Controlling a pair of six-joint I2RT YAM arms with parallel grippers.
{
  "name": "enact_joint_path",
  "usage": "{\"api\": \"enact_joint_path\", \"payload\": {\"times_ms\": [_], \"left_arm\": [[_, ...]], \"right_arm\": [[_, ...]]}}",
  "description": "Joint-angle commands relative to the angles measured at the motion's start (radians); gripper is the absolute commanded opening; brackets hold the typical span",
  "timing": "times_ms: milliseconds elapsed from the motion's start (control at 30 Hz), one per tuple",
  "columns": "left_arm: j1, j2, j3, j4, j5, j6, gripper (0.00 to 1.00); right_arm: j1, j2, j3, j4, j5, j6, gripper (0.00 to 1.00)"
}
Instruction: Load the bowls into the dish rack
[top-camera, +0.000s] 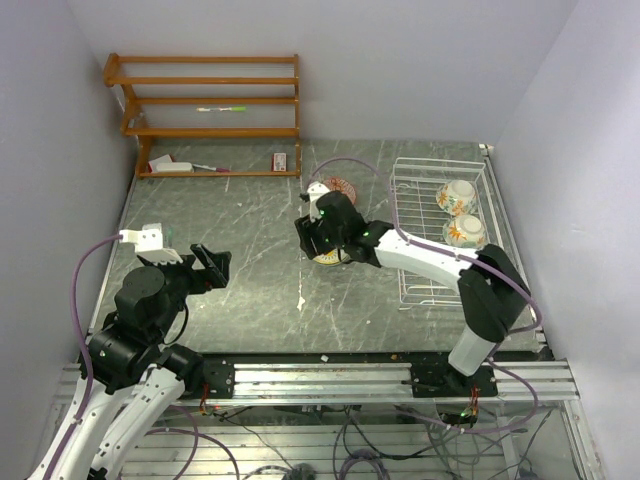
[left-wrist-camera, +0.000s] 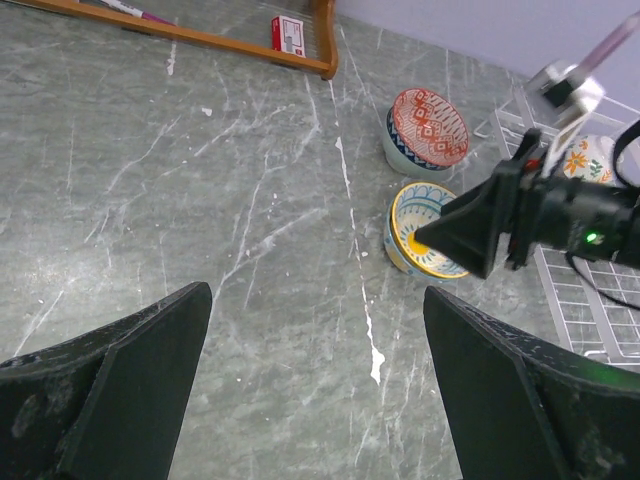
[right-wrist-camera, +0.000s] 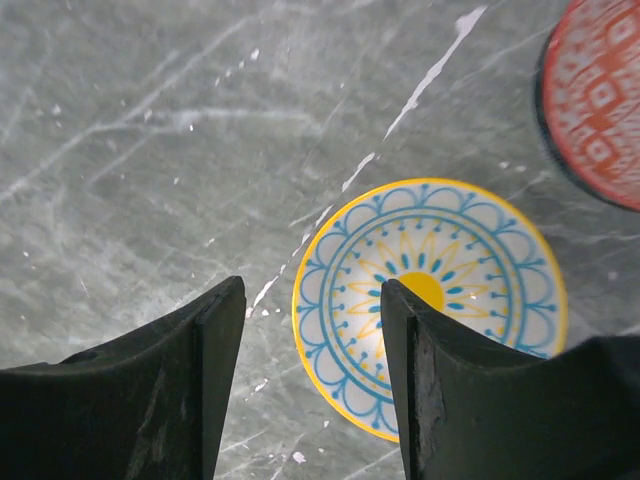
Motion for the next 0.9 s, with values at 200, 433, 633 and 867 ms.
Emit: {"api": "enact_joint_path", "payload": {"times_ms": [200,433,633,867], "left_arm": [[-0.004,0.002,0.024,0.004,-0.021,0.001,0.98],[-0.004,0.0,0.024,0.005,-0.022,0.001,0.98],[-0.004,0.001,0.024,0.004,-0.022,0.002,0.98],[-0.004,0.003,0.024,0.004,-0.022,0.001,0.98]], "right_arm": [[0.069,0.113,0.082,-0.051,0.072,-0.028,0.55],[0.073,0.167,0.093,-0.067,0.115,-0.006,0.55],[0.073,0.201,0.11,-0.075,0.113,0.007,0.47],[0.073,0.192,0.111,-0.074,0.093,0.005,0.25]]}}
